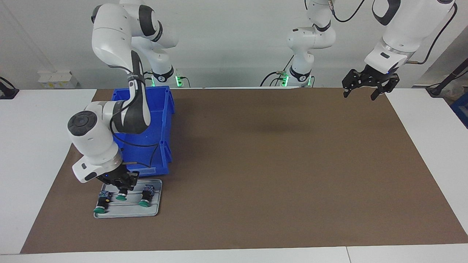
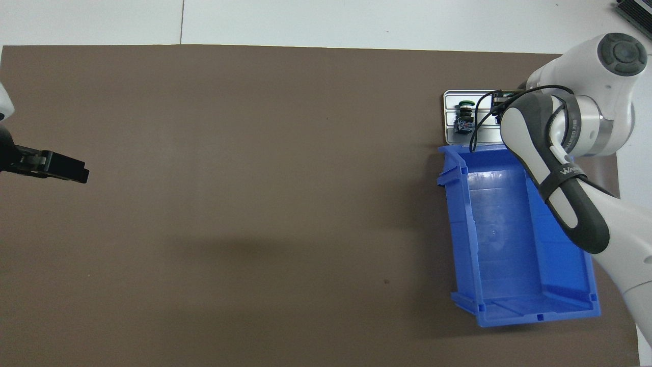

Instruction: Place and press button with both arms

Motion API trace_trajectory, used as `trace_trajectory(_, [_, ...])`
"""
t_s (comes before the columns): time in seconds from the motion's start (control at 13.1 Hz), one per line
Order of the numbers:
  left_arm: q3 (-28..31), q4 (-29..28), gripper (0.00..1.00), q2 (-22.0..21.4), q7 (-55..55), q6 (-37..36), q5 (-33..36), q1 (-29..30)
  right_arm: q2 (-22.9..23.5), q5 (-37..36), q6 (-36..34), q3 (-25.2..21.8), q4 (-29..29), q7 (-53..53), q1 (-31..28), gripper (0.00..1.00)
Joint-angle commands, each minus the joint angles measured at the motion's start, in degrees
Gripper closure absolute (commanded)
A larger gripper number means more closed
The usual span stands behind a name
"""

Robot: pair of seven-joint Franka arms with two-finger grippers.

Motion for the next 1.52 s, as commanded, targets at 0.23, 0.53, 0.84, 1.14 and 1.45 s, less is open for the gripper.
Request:
trace_trajectory(0.23, [-0.27, -2.01, 0.00, -1.75, 0.31, 0.60, -0.17, 0.68, -1.81, -1.77, -8.89, -0.68, 4.11, 20.82, 11.94, 1.00])
trace_trajectory(0.53, [-0.27, -2.01, 0.00, -1.75, 0.31, 0.60, -0.17, 0.68, -1.90, -2.75, -7.85, 0.20, 4.12, 45.15, 20.56, 1.00])
trace_trajectory(0.84, [-0.27, -2.01, 0.00, -1.75, 0.40, 0.60, -0.17, 0.68, -1.20, -2.92, -6.89, 0.20, 4.03, 68.61, 28.03, 1.00])
trace_trajectory(1.14, [-0.27, -2.01, 0.00, -1.75, 0.31, 0.60, -0.17, 0.68, 5.63, -3.10, -1.08, 0.11, 7.35, 90.77, 34.45, 1.00])
trace_trajectory(1.45, [-0.27, -2.01, 0.00, -1.75, 0.40, -0.10, -0.17, 0.59, 11.10, -2.66, -0.55, 0.29, 13.17, 107.40, 36.31, 1.00])
